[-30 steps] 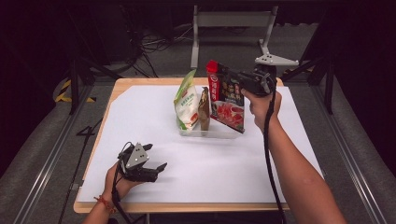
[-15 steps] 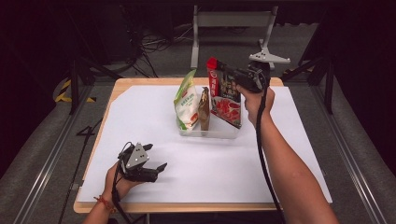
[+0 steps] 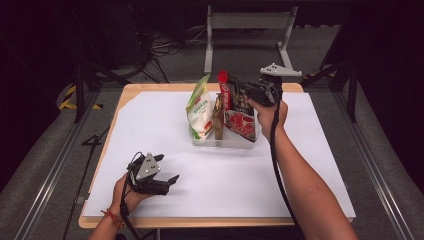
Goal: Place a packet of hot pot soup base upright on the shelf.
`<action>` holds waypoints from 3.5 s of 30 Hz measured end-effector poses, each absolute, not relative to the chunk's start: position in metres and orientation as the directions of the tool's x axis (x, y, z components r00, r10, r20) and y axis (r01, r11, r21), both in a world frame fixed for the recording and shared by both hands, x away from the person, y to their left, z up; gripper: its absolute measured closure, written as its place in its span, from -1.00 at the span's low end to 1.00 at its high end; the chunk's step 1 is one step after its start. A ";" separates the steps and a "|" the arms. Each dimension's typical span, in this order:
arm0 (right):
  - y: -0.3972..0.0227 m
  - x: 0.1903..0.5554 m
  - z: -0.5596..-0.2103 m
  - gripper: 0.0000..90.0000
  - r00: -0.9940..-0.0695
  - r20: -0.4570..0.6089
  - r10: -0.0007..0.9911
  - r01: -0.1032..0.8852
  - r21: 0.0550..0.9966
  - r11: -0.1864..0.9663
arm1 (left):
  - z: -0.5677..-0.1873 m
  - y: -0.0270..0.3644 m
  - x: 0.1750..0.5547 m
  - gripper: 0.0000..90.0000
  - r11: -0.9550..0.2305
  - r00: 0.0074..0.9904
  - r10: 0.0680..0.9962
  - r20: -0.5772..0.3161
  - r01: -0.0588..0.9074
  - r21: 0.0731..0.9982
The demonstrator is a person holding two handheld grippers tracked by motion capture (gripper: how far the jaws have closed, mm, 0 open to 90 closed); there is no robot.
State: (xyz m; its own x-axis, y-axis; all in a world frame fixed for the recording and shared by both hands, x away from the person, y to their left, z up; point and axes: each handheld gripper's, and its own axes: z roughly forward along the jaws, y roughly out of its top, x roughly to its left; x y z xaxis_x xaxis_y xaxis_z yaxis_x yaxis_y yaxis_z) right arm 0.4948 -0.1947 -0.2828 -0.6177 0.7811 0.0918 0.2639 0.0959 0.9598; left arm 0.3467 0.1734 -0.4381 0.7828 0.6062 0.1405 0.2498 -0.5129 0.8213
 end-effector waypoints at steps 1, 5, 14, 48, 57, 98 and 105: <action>-0.195 0.494 -0.284 0.97 -0.617 0.090 0.781 0.264 0.960 0.098 | -0.438 0.173 0.347 -0.65 -0.513 0.782 0.607 0.141 0.250 0.822; -0.198 0.492 -0.291 0.96 -0.632 0.091 0.769 0.254 0.962 0.095 | -0.438 0.173 0.347 -0.65 -0.513 0.781 0.608 0.142 0.250 0.821; -0.210 0.481 -0.299 0.96 -0.657 0.096 0.748 0.238 0.967 0.086 | -0.437 0.173 0.347 -0.65 -0.509 0.778 0.612 0.142 0.251 0.823; -0.236 0.457 -0.315 0.89 -0.653 0.011 0.758 0.211 0.963 0.167 | -0.438 0.172 0.346 -0.65 -0.523 0.778 0.611 0.148 0.256 0.813; -0.238 0.455 -0.313 0.81 -0.645 -0.017 0.764 0.207 0.959 0.196 | -0.438 0.172 0.347 -0.65 -0.522 0.777 0.612 0.147 0.257 0.813; -0.256 0.429 -0.310 0.53 -0.637 -0.126 0.761 0.185 0.933 0.310 | -0.438 0.173 0.348 -0.65 -0.509 0.762 0.633 0.132 0.282 0.813; -0.264 0.421 -0.315 0.52 -0.631 -0.142 0.762 0.182 0.928 0.324 | -0.438 0.171 0.349 -0.65 -0.513 0.768 0.626 0.134 0.277 0.812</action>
State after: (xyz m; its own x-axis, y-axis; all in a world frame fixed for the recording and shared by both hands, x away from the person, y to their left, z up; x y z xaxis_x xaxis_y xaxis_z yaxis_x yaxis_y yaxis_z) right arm 0.4212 -0.2640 -0.3147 -0.6314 0.7623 -0.1423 0.1822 0.3242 0.9283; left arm 0.3493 0.1711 -0.4381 0.7682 0.6261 0.1339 0.2769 -0.5134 0.8123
